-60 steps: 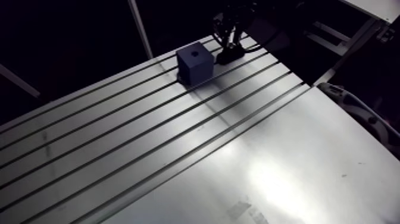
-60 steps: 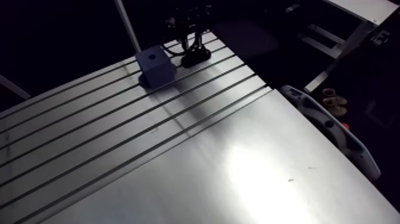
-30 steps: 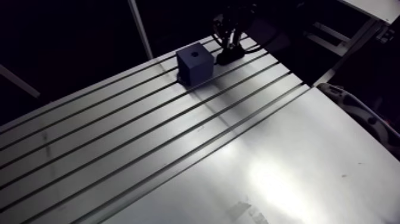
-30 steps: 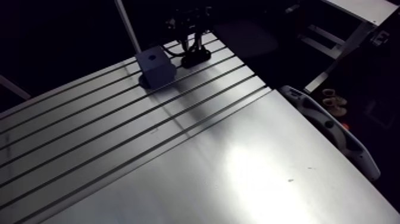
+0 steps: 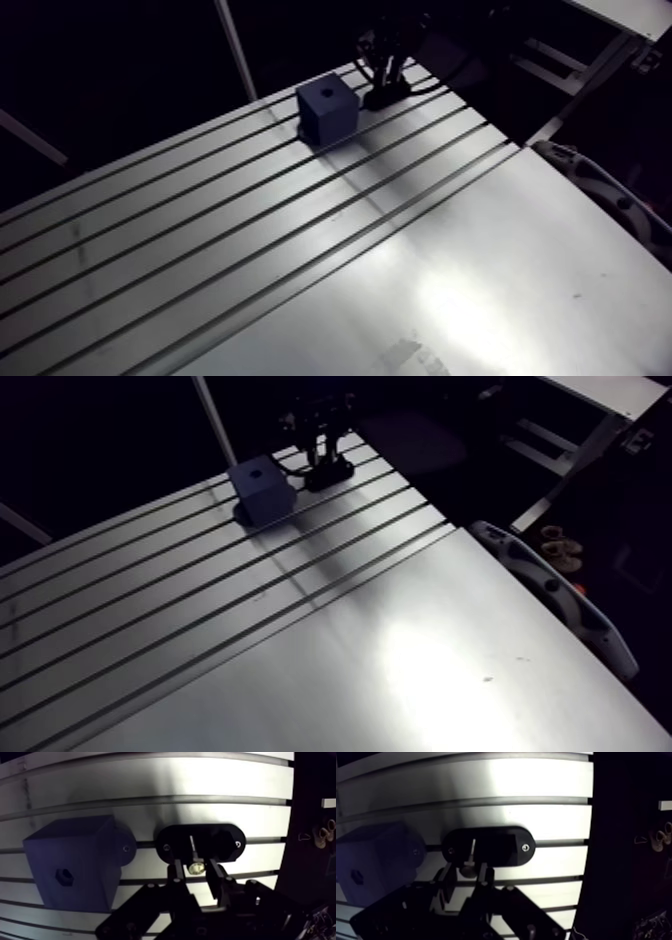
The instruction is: Pick up the M10 bolt and insert it into the hex recess until seated.
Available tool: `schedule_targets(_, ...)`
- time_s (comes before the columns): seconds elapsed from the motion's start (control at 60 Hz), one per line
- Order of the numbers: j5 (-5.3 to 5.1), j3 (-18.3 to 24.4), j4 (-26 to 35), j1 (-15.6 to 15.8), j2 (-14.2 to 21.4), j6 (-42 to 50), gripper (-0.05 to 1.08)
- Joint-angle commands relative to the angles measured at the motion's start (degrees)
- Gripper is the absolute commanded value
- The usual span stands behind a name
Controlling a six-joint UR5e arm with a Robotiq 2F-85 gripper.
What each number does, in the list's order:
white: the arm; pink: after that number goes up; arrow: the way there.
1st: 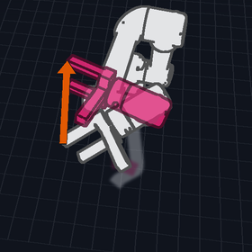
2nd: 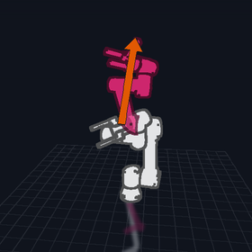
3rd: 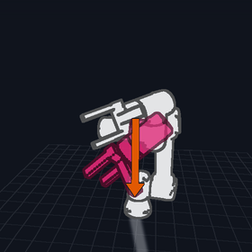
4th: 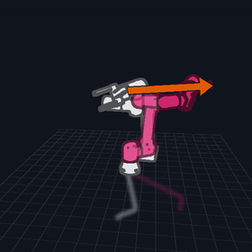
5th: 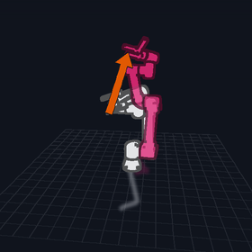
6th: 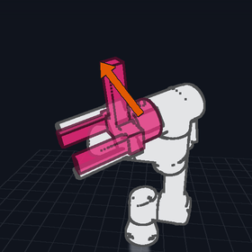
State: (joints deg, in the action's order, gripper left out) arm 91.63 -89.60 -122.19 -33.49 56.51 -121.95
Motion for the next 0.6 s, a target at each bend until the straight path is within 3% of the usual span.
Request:
schedule_targets(0.017, 0.08, -0.1, 0.0, 0.0, 0.1, 0.0, 0.62)
schedule_targets(0.6, 0.08, 0.0, 0.0, 0.1, 0.1, 0.0, 0.62)
